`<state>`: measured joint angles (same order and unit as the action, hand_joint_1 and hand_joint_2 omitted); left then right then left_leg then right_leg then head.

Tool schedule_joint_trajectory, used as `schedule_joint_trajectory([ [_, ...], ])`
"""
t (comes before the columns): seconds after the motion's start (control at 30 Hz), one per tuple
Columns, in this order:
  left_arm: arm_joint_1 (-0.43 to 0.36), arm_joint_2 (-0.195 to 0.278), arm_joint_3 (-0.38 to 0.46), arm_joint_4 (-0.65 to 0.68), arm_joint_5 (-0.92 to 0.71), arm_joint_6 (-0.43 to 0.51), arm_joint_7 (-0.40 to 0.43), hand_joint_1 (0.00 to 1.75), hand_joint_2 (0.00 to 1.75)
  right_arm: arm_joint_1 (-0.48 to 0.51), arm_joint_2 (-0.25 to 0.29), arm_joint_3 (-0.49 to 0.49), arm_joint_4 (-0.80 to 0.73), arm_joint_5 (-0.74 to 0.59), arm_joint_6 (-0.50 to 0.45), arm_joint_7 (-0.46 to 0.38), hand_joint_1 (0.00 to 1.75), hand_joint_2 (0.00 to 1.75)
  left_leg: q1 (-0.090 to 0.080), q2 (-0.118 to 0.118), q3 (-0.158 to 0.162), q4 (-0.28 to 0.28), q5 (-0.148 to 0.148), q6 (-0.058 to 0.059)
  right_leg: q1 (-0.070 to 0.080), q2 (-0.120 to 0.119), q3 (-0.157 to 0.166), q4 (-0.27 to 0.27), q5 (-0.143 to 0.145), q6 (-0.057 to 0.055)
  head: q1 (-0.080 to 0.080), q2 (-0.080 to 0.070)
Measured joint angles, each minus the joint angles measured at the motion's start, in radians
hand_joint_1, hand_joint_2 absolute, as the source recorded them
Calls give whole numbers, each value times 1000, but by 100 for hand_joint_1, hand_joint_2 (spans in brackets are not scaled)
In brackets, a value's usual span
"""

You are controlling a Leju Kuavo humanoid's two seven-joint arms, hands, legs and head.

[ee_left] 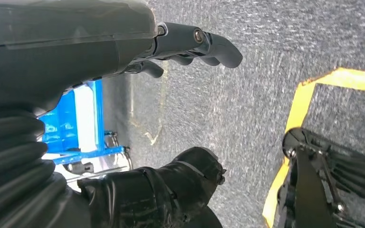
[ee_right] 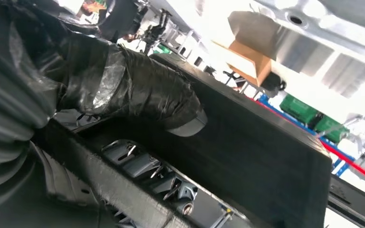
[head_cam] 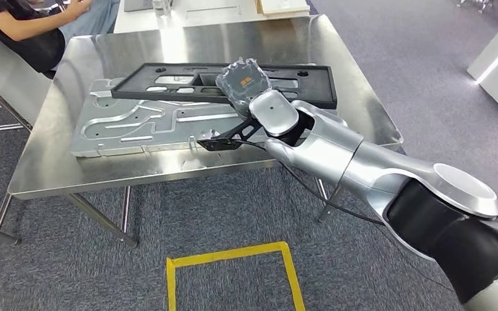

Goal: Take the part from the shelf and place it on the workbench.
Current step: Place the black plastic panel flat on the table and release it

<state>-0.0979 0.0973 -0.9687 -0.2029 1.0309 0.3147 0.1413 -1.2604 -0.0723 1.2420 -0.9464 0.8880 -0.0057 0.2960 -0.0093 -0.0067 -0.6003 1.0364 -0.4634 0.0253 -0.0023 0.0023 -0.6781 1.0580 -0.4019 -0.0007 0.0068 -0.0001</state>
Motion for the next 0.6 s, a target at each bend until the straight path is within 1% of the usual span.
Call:
schedule_joint_trajectory([
  [0.07,-1,0,0,0,2,-1,2,0,175,0,10,0,9,-3,-1,-7,175,175,0,1,-2,1,-4,-7,4,2,3,-9,-5,-5,-1,0],
  [0.13,0,-1,-1,0,4,-2,7,0,175,1,15,0,16,-7,-1,-12,175,175,2,1,-3,5,-12,-16,1,2,11,-14,-7,-12,-1,0],
  [0.17,0,-1,-1,0,5,-3,10,0,175,1,17,0,19,-9,-1,-13,175,175,3,1,-12,26,-25,-22,-2,1,16,-18,-8,-16,-2,0],
  [0.2,0,-1,-3,0,5,-4,12,0,175,1,20,0,22,-11,-1,-14,175,175,4,1,-31,66,-44,-28,-5,1,21,-20,-10,-19,-3,0],
  [0.23,0,-1,-4,0,5,-4,15,0,175,2,23,0,25,-13,-1,-14,175,175,6,1,-60,125,-68,-33,-5,1,25,-21,-13,-22,-5,0],
  [0.27,0,-1,-6,0,5,-4,18,0,175,4,25,0,28,-15,0,-15,175,175,8,1,-98,193,-92,-38,-5,2,28,-21,-16,-25,-6,0],
  [0.3,0,0,-7,0,5,-4,21,0,175,8,27,1,32,-16,0,-15,175,175,10,1,-132,248,-104,-41,-5,2,32,-21,-19,-26,-6,0],
  [0.33,1,0,-8,0,5,-5,23,0,175,13,28,2,36,-16,1,-15,175,175,11,2,-154,274,-99,-43,-5,3,38,-21,-23,-26,-6,0],
  [0.37,3,0,-8,0,6,-7,24,0,175,17,29,4,39,-16,2,-15,175,175,12,2,-156,259,-72,-44,-5,4,45,-21,-28,-25,-6,0],
  [0.4,4,0,-8,0,6,-9,24,0,175,21,29,6,42,-17,2,-15,175,175,12,2,-138,206,-30,-42,-5,5,53,-21,-33,-24,-6,0],
  [0.43,5,0,-8,0,7,-11,25,0,175,22,30,7,45,-17,2,-15,175,175,12,2,-109,132,14,-39,-5,6,61,-21,-38,-22,-6,0],
  [0.47,5,1,-8,0,8,-13,25,0,175,22,32,7,47,-17,2,-15,175,175,10,1,-78,66,44,-34,-3,7,67,-22,-43,-20,-6,0],
  [0.5,5,2,-9,0,8,-15,25,0,175,20,34,7,50,-17,2,-15,175,175,7,1,-55,18,58,-29,-2,8,71,-22,-46,-16,-6,0],
  [0.53,4,3,-10,0,8,-16,24,0,175,20,36,7,53,-18,2,-16,175,175,4,1,-42,-6,59,-25,-2,8,73,-24,-48,-12,-5,0],
  [0.57,3,3,-10,0,8,-17,23,0,175,20,37,8,56,-18,3,-17,175,175,1,1,-36,-13,52,-21,-2,9,73,-26,-48,-7,-5,0],
  [0.6,1,4,-11,0,8,-18,22,0,175,20,39,8,59,-18,3,-19,175,175,2,1,-31,-20,52,-16,-1,9,74,-28,-50,-2,-5,0],
])
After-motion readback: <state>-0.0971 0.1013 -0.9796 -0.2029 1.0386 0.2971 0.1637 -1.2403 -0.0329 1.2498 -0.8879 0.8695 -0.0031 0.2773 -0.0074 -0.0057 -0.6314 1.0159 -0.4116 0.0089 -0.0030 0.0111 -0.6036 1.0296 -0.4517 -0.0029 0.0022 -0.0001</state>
